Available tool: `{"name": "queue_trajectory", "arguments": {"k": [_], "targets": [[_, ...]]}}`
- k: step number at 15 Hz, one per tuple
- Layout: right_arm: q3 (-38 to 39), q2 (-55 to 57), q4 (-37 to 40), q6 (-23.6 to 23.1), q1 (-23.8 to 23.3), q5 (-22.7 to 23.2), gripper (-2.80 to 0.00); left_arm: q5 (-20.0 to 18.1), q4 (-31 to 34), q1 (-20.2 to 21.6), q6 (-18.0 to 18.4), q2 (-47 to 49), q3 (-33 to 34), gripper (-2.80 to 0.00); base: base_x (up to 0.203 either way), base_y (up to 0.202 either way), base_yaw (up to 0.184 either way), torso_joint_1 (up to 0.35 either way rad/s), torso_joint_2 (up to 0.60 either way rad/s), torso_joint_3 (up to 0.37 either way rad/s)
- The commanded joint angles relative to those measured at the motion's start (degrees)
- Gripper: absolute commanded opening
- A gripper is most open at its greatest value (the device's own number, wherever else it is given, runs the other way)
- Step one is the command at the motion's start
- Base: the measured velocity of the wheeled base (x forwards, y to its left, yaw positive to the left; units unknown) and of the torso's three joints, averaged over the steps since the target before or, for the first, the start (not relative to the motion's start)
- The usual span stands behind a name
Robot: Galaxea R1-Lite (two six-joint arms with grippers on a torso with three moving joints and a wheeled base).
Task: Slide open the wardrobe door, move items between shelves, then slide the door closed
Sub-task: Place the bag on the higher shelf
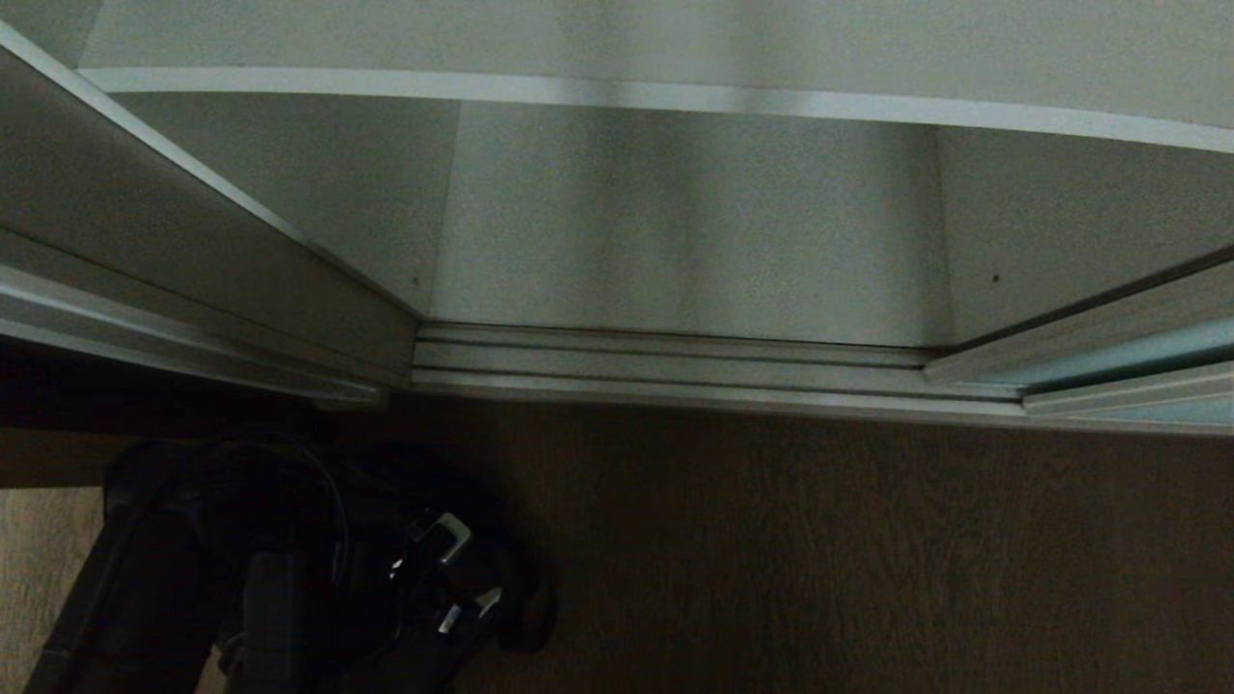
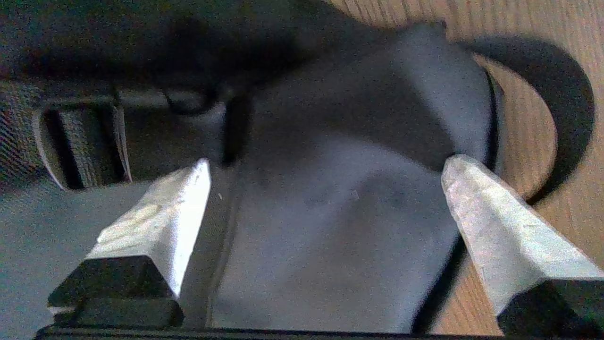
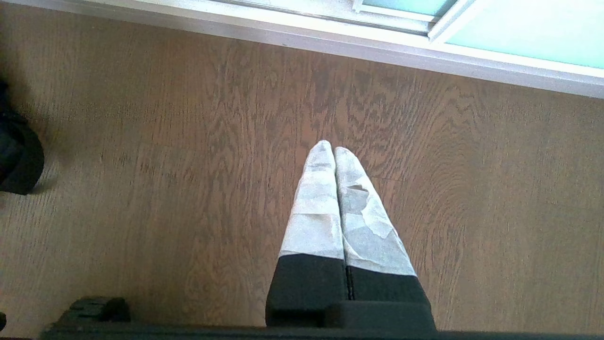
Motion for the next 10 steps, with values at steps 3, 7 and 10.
{"name": "queue_trajectory", "arguments": {"k": [3,7,10], "targets": [[0.0,-0.1,0.0,0.0,0.0,0.0,-2.80,-0.8,-0.4,-2.5,0.2,-0.5,6.0,0.00,0.000,0.000,0.000,0.000,0.00,0.000],[0.0,-0.1,0.0,0.0,0.0,0.0,-2.80,-1.7,-0.4,-5.9,-3.0,-0.4,10.4,0.00,0.000,0.000,0.000,0.000,0.00,0.000],[0.1,-0.1,0.0,0.0,0.0,0.0,-2.80,-1.5,-0.4,-6.6,-4.6,-0.3,10.6,0.00,0.000,0.000,0.000,0.000,0.00,0.000]]}}
